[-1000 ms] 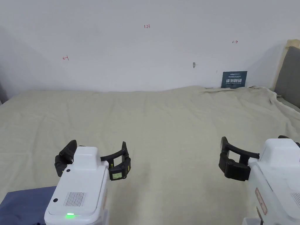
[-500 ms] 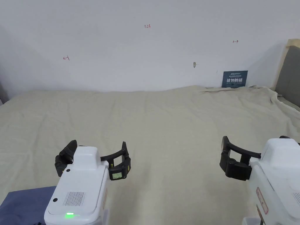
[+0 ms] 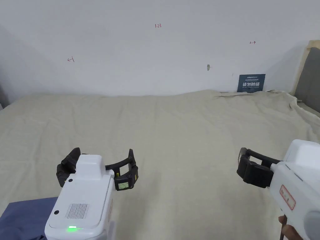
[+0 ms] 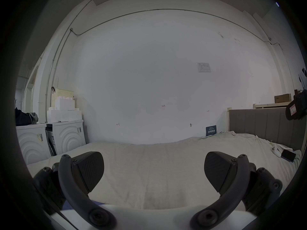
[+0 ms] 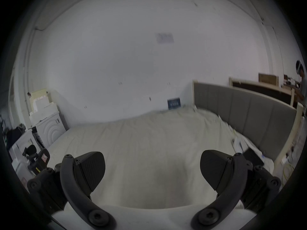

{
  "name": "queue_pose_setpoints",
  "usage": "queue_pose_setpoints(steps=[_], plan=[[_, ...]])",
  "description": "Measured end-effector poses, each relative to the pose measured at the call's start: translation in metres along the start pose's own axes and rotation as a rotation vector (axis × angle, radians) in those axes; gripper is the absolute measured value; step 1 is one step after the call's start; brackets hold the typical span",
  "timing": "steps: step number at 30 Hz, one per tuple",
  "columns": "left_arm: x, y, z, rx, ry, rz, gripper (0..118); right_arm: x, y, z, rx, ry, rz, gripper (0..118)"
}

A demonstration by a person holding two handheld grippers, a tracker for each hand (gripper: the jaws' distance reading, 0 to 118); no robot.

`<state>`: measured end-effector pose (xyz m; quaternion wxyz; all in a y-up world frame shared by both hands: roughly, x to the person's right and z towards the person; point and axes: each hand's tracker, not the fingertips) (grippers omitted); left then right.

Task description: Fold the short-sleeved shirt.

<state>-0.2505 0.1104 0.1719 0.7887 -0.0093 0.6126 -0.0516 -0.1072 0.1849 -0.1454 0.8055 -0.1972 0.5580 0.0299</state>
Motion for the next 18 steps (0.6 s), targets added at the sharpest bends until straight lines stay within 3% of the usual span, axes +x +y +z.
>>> queue_pose_setpoints(steps=[4,9,18], plan=[[-0.0015,0.0013,0.0000,0.004,0.002,0.005,118,-0.0002,0.0090,-0.0025,-0.119,-0.078,-0.072,114],[-0.0017,0.0029,0.0006,0.009,0.003,-0.001,118,0.0005,0.0098,-0.0049,-0.143,-0.087,-0.077,114],[-0.0014,0.0040,0.0011,0.011,0.005,-0.002,118,-0.0051,0.0055,-0.0074,-0.089,-0.094,0.018,114]])
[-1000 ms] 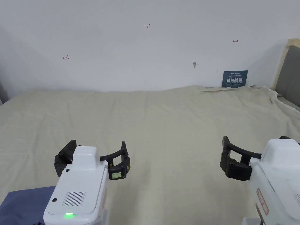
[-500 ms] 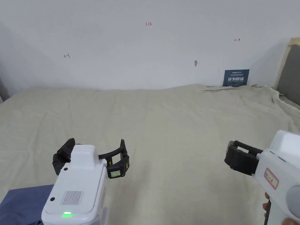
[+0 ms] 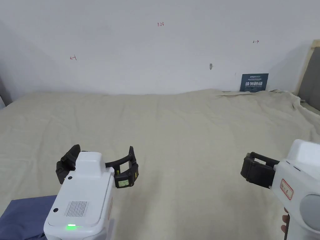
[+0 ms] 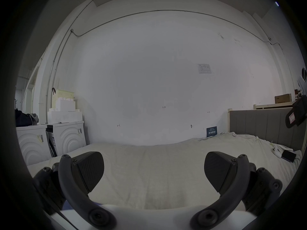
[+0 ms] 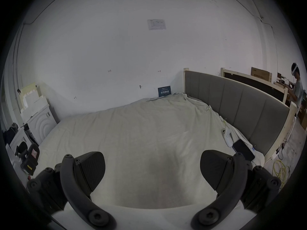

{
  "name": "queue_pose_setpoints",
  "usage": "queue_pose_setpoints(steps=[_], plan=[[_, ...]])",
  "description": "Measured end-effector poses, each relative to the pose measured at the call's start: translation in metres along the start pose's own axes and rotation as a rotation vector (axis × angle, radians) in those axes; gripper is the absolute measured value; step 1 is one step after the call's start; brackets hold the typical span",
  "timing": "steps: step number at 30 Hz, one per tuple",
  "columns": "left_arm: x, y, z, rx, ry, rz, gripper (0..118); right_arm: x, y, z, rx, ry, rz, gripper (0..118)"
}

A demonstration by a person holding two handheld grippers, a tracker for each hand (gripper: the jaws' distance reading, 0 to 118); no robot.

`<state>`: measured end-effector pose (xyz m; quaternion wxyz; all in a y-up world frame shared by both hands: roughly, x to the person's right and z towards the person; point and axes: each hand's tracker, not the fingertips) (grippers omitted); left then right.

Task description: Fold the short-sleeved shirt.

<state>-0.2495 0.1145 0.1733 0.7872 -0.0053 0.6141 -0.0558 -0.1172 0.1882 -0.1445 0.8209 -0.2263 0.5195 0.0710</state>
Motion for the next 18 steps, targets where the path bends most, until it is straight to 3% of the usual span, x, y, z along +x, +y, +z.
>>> queue_pose_setpoints(steps=[6,18], plan=[[0.000,0.002,0.001,0.003,0.002,-0.003,118,-0.002,-0.003,-0.005,-0.007,0.007,0.005,114],[0.001,0.001,0.002,0.001,-0.001,0.000,118,-0.003,-0.024,-0.005,0.310,0.085,0.070,114]])
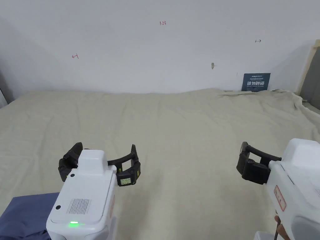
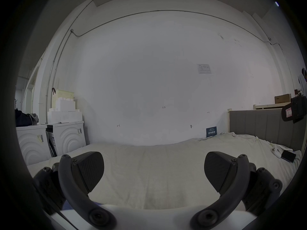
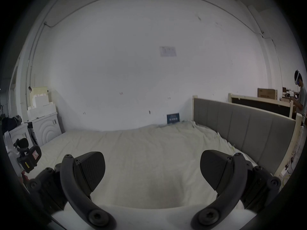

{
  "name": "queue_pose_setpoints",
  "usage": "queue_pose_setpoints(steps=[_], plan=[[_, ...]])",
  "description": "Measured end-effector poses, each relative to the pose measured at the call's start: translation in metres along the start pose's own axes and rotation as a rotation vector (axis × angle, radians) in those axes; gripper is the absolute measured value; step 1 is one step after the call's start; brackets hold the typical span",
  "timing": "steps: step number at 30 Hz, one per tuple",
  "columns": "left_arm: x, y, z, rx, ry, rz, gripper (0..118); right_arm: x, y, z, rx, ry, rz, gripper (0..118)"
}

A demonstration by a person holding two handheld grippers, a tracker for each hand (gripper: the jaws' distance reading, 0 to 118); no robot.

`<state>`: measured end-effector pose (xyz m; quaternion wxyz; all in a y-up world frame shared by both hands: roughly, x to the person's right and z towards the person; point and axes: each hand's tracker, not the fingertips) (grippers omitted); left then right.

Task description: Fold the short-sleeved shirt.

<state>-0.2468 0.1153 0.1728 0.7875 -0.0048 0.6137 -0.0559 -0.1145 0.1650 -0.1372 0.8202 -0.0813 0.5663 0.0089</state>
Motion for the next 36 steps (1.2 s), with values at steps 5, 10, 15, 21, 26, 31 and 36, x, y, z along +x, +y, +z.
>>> queue_pose_setpoints(steps=[5,10,15,21,26,31,36], plan=[[0.000,0.000,0.000,0.000,0.002,-0.001,118,-0.004,-0.006,0.000,0.062,-0.016,0.068,114],[0.000,-0.001,0.000,-0.001,0.001,0.003,118,-0.004,-0.009,0.002,0.088,-0.011,0.085,114],[0.001,-0.002,-0.001,-0.004,-0.003,0.003,118,-0.004,-0.011,0.003,0.098,-0.012,0.094,114],[0.001,-0.003,-0.002,-0.006,-0.005,0.000,118,-0.004,-0.012,0.002,0.102,-0.013,0.099,114],[0.002,-0.002,-0.002,-0.004,-0.004,0.001,118,-0.004,-0.010,0.003,0.107,-0.015,0.104,114],[0.001,0.000,-0.002,-0.003,-0.003,0.000,118,-0.003,-0.009,0.003,0.113,-0.011,0.102,114],[0.001,-0.001,-0.003,-0.006,-0.005,-0.003,118,-0.003,-0.009,0.003,0.117,-0.013,0.103,114]])
